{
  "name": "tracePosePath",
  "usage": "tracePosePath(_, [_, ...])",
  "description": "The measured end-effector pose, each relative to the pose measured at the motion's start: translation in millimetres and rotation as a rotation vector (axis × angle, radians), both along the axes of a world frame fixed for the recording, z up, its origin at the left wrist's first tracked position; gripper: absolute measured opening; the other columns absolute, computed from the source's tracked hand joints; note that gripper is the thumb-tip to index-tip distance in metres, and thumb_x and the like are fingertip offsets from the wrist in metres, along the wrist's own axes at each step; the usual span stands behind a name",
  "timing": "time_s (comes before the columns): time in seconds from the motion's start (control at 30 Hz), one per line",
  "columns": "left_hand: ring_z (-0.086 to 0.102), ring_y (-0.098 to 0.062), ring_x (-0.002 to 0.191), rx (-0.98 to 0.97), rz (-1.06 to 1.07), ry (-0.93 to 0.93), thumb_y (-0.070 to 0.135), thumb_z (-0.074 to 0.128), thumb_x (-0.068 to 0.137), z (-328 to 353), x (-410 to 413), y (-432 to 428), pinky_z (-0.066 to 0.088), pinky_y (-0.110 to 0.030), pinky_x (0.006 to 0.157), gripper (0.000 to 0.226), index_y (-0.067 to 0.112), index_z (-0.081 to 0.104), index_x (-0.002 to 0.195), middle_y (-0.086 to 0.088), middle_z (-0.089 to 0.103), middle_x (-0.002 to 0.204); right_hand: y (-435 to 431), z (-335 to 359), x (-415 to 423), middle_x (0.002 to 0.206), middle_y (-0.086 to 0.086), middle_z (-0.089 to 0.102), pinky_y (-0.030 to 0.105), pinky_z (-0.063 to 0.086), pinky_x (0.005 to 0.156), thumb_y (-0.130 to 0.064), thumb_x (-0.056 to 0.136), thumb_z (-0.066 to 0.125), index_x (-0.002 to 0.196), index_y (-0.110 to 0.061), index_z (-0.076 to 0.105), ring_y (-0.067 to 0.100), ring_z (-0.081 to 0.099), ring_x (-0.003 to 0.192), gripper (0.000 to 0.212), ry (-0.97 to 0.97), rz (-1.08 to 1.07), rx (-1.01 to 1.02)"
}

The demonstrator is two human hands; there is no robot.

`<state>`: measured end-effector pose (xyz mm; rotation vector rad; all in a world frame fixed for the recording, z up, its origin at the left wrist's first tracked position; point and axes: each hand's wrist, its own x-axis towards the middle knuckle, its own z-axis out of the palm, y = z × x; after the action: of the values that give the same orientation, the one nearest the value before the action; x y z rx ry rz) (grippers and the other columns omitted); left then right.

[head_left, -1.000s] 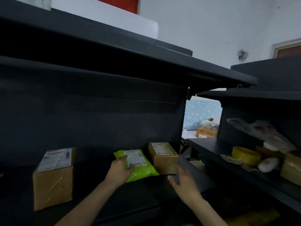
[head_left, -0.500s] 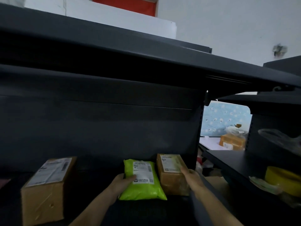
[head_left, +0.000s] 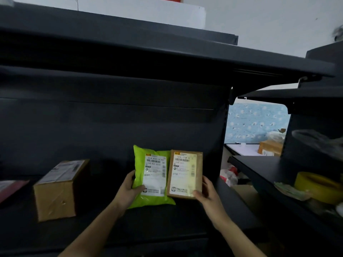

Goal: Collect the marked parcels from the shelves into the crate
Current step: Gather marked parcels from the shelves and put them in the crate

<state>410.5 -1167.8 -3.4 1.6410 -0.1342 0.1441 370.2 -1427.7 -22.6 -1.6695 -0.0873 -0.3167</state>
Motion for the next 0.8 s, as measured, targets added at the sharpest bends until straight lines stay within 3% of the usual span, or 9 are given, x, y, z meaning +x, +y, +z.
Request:
tracePosePath(0.13, [0.058,-0.029,0.101,-0.017,0.011,-0.018,-0.013,0.057,0.083,4.1,-8.2,2.8,0.048,-0.041,0.086,0.061,0.004,0.035,0.137,-0.024,0.057,0.123,4.7,-1.2,-4.4,0.141,-0.002,0.046,0.046,0.032,0.112,-0.011,0.087,0.062,0.144,-0.022,0.029,0.015,0.042,0.130,0.067,-0.015,0.002,-0.017])
tracePosePath(0.3, [0.057,-0.030,0.103,-0.017,0.001,-0.010,-0.013,0.055,0.084,4.6,-13.2,3.7,0.048,-0.043,0.088,0.061,0.003,0.033,0.138,-0.025,0.055,0.126,6.7,1.7,-6.6,0.143,0.000,0.043,0.046,0.030,0.113,-0.010,0.088,0.060,0.145,-0.020,0.028,0.017,0.039,0.132,0.066,-0.024,0.008,-0.019])
tracePosePath(0.43, [0.055,-0.037,0.114,-0.020,-0.001,0.022,-0.009,0.055,0.087,4.1,-12.9,4.6,0.047,-0.049,0.095,0.059,0.005,0.032,0.140,-0.024,0.054,0.128,7.2,5.7,-3.7,0.134,-0.007,0.047,0.029,0.034,0.103,-0.011,0.090,0.057,0.144,-0.021,0.030,0.008,0.043,0.123,0.061,-0.010,-0.003,-0.046])
tracePosePath(0.57, [0.053,-0.039,0.118,-0.008,-0.001,0.056,-0.005,0.054,0.089,4.8,-7.5,8.6,0.047,-0.047,0.093,0.059,0.006,0.030,0.142,-0.021,0.053,0.130,8.7,11.4,3.3,0.123,-0.011,0.048,0.023,0.033,0.094,-0.018,0.093,0.053,0.143,-0.021,0.032,0.005,0.044,0.113,0.054,0.023,-0.028,-0.065])
tracePosePath(0.8, [0.054,-0.035,0.117,0.179,0.078,0.120,0.004,0.056,0.090,3.3,10.8,18.3,0.044,-0.050,0.101,0.055,0.006,0.035,0.141,-0.019,0.054,0.132,9.5,16.7,27.6,0.139,0.002,0.045,0.033,0.036,0.104,-0.028,0.096,0.048,0.143,-0.019,0.031,0.020,0.046,0.124,0.051,0.146,-0.073,-0.070])
